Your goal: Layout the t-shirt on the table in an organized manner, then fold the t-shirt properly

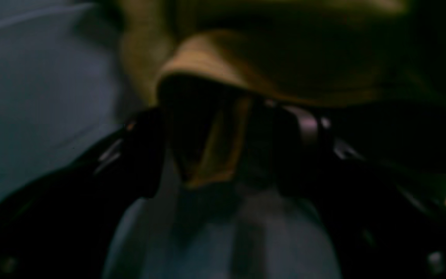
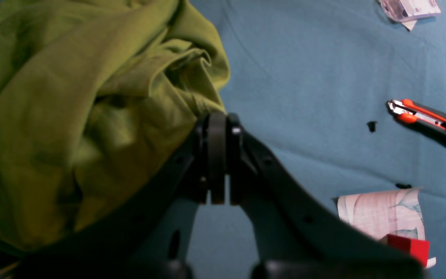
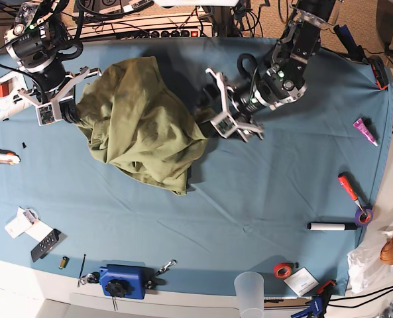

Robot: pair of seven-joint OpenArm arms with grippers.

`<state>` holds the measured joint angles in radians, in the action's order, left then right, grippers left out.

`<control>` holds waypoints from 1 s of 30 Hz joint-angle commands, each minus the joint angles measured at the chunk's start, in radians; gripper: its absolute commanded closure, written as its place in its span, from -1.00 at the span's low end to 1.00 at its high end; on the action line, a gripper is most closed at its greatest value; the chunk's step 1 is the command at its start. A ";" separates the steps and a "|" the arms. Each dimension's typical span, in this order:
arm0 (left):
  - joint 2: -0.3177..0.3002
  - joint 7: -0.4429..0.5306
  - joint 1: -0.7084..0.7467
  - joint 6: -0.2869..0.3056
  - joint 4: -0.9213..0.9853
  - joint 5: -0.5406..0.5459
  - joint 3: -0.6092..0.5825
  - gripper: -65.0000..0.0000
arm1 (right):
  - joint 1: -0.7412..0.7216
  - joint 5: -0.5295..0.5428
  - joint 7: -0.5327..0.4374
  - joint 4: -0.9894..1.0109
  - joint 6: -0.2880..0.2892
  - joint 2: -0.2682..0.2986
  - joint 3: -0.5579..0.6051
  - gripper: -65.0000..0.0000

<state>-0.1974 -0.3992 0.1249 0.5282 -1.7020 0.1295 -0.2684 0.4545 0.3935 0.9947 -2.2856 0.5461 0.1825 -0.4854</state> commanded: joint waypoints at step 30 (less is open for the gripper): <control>-0.019 -0.110 -0.045 -0.190 -0.286 0.058 0.289 1.00 | -0.270 0.009 -0.158 -0.016 -0.002 0.011 -0.006 1.00</control>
<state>-0.2104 -0.5316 0.0937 0.3443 -1.9667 0.1802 0.0177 0.1936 0.3931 0.8745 -2.2852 0.5499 0.1825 -0.4854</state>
